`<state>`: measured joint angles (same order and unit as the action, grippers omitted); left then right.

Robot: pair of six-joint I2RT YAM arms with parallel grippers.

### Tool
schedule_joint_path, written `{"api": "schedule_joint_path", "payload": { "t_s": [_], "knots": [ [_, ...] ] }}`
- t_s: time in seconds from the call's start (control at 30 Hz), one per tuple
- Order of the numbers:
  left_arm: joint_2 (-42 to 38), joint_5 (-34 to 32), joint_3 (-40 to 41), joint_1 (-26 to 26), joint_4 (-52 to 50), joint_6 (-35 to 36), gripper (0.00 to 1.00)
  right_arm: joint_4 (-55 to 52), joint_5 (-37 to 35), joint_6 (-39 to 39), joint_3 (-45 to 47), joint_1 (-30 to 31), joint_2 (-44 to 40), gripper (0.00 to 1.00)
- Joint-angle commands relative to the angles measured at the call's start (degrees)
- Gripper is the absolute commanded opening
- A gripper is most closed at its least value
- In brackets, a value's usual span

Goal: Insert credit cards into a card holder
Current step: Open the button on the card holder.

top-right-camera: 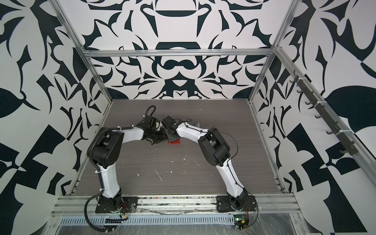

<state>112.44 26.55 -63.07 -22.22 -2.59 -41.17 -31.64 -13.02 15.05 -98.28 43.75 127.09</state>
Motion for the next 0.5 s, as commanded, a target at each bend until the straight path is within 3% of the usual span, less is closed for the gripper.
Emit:
{"api": "schedule_joint_path", "payload": {
  "t_s": [0.0, 0.1, 0.47],
  "knots": [
    [-1.0, -2.8, 2.3, -0.1, -6.1, 0.9, 0.05, -5.3, -3.9, 0.3, 0.2, -0.4, -1.9, 0.06],
    [-1.4, -3.6, 2.7, -0.2, -6.5, 1.2, 0.05, -5.3, -4.2, 0.6, 0.9, -0.5, -2.9, 0.0],
    [-2.6, -5.9, 4.1, -0.1, -8.4, 2.8, 0.05, -4.4, -2.8, 2.8, 3.7, -1.7, -7.3, 0.0]
  ]
}}
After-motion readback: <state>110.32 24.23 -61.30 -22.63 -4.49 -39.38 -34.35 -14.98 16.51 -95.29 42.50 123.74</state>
